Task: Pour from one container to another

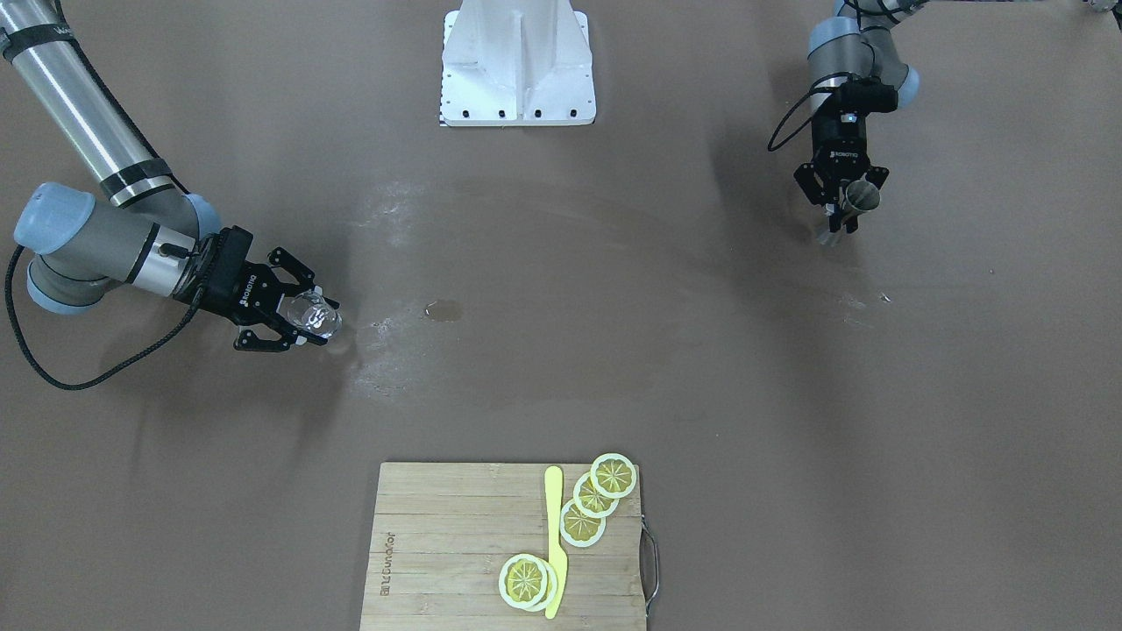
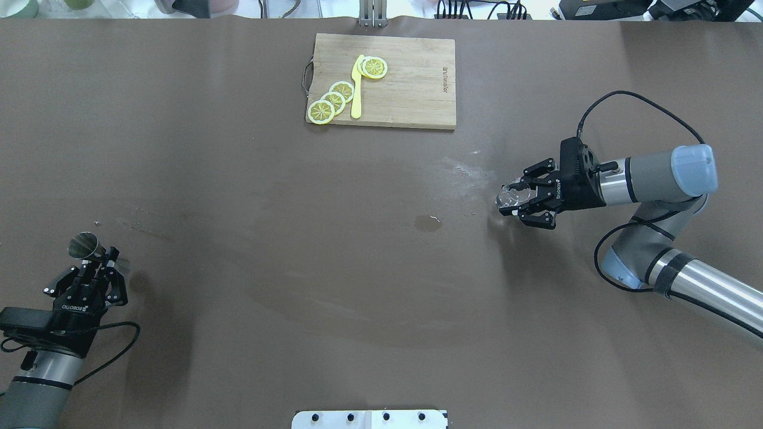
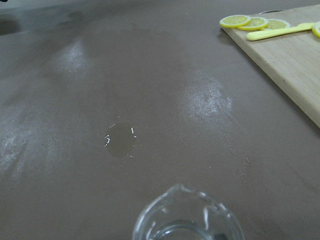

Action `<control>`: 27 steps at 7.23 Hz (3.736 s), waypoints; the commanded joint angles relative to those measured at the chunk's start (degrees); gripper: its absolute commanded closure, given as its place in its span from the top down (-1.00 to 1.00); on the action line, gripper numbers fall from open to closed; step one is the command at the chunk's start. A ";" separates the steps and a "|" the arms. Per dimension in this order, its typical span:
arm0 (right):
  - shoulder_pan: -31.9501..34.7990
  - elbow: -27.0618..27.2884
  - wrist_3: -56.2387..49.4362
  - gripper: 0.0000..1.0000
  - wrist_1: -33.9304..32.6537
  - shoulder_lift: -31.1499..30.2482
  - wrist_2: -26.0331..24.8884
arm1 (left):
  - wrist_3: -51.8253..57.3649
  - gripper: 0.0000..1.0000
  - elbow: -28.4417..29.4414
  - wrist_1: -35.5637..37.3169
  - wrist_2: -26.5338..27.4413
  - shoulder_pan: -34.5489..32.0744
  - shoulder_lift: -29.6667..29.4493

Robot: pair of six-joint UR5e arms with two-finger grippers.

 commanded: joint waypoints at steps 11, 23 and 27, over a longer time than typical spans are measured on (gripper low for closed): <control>0.12 2.12 -2.42 -1.00 -7.26 -0.39 2.96 | -6.54 0.97 -0.44 5.74 1.36 0.54 0.69; 2.92 10.79 -1.45 0.99 -8.04 -4.60 4.00 | -7.16 0.98 -19.85 2.77 -6.15 2.94 19.13; 18.28 13.37 -2.33 1.00 -18.47 -5.58 8.15 | -6.63 0.98 -19.78 3.10 -31.89 -12.44 18.27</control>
